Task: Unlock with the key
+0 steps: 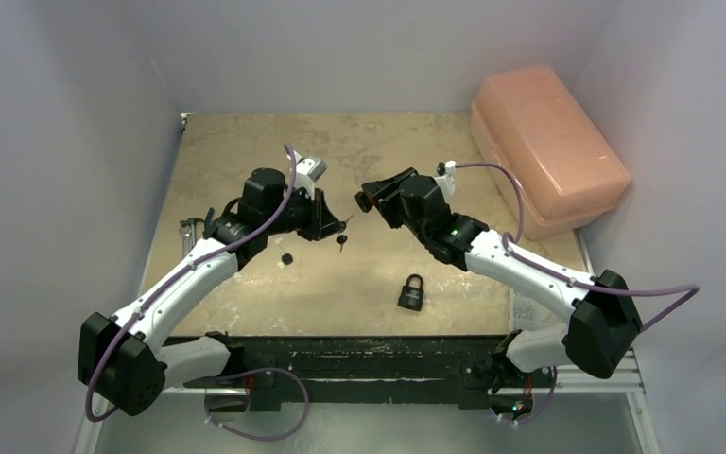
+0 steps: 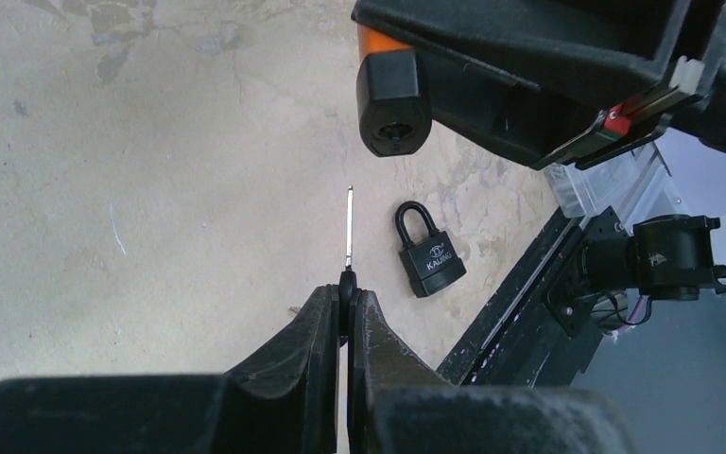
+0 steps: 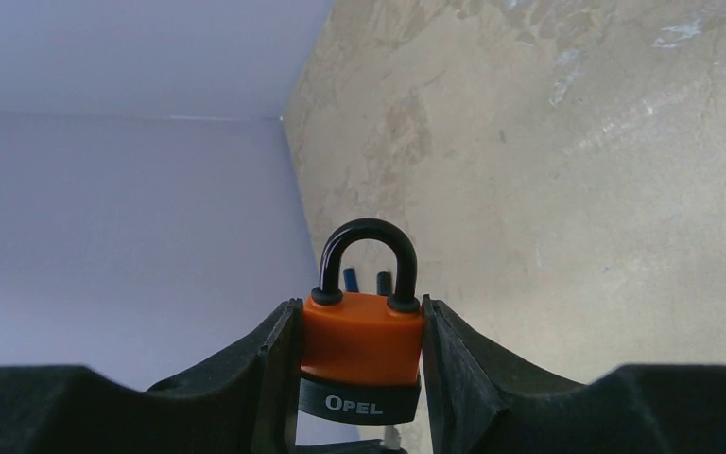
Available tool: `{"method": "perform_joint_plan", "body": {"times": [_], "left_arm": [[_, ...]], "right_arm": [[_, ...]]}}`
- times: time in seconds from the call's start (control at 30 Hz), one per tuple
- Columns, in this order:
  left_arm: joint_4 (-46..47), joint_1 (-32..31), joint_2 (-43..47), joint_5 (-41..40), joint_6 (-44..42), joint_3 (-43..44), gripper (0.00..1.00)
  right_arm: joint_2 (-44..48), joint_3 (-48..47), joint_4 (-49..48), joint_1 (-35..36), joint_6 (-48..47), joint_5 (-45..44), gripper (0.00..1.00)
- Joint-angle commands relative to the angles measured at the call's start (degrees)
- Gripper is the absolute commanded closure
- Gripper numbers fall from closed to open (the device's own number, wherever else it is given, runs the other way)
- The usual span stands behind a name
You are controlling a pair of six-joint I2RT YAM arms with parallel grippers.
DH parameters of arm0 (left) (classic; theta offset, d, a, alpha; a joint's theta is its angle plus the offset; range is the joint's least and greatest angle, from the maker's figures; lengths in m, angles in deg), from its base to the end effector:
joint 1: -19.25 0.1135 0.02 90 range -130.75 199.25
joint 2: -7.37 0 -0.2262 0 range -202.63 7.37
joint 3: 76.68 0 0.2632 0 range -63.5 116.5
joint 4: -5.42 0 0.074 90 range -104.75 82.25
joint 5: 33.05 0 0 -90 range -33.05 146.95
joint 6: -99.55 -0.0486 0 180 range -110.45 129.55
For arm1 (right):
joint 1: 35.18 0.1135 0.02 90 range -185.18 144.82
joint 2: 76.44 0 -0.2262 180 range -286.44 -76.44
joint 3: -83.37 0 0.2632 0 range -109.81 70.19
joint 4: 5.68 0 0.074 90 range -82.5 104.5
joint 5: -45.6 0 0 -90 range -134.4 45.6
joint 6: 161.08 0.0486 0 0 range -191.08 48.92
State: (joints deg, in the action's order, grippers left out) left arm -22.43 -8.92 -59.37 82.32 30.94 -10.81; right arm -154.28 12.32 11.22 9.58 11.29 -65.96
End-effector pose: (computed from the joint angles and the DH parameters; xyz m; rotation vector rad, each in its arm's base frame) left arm 0.2522 -0.1587 0.2607 0.4135 2.1306 -0.9737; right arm 0.2560 0.2287 0.2556 0.9245 1.9043 1.0508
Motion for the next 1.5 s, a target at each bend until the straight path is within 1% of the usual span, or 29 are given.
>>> {"method": "perform_joint_plan", "body": {"times": [0.0,0.17,0.37,0.6,0.97,1.47], "left_arm": [[1.19,-0.05,1.65,0.58,-1.49,-0.12,1.0],[1.71,-0.05,3.62,0.02,-1.61,-0.68,1.0],[1.2,-0.05,3.61,-0.29,-1.94,-0.54,1.0],[1.22,-0.05,3.9,-0.59,-2.05,-0.56,1.0],[1.39,-0.07,4.98,-1.18,-2.31,-0.72,1.0],[1.19,-0.05,4.67,-1.16,-2.4,-0.5,1.0]], "right_arm": [[-0.2,-3.93,-5.21,1.04,-0.12,-1.76,1.0],[-0.42,-4.38,-4.75,3.58,-0.09,-4.27,1.0],[-0.04,-3.44,-5.05,3.85,-0.11,-5.9,1.0],[-0.34,-2.11,-5.88,3.98,0.2,-5.03,1.0],[0.05,-0.35,-6.93,4.03,-0.08,-5.94,1.0],[-0.11,-0.14,-8.01,4.64,-0.53,-5.18,1.0]]}}
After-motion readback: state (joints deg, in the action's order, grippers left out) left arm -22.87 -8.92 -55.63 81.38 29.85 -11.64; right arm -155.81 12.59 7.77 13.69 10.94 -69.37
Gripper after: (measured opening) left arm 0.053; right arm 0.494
